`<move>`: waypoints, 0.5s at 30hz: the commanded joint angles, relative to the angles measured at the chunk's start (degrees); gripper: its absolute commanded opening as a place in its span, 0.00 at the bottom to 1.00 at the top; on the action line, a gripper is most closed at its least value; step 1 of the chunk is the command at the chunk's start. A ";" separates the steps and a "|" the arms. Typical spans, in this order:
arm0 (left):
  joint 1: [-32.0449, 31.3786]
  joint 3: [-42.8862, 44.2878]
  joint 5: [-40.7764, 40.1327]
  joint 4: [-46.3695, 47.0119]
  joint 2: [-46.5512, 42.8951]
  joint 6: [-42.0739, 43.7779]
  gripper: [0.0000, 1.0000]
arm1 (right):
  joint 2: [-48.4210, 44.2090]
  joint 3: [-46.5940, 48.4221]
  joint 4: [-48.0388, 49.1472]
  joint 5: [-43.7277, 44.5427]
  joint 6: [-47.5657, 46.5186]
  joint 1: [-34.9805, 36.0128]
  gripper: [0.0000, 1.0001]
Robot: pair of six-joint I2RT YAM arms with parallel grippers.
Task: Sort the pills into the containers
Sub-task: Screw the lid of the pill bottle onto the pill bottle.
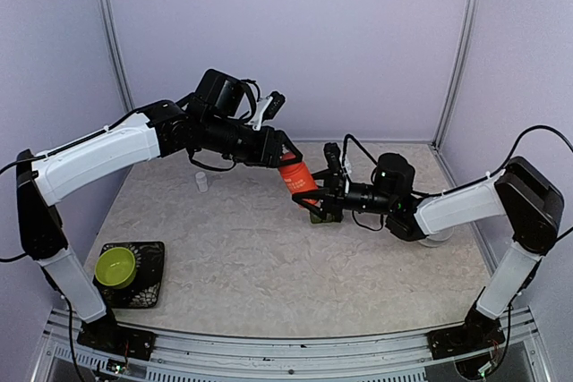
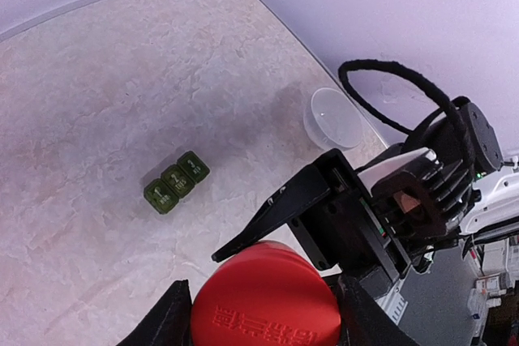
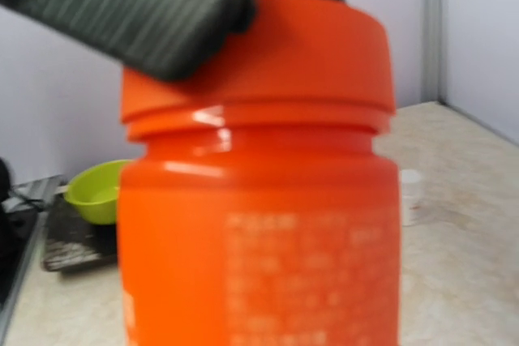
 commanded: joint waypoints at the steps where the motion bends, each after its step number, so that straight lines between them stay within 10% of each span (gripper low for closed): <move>1: -1.27 -1.68 4.13 0.70 -0.29 -3.03 0.48 | -6.12 -0.48 -0.54 11.72 -6.14 3.05 0.10; 15: -2.23 -1.43 5.55 -4.50 1.80 -2.81 0.44 | -12.40 -1.46 -5.26 45.26 -26.69 14.28 0.08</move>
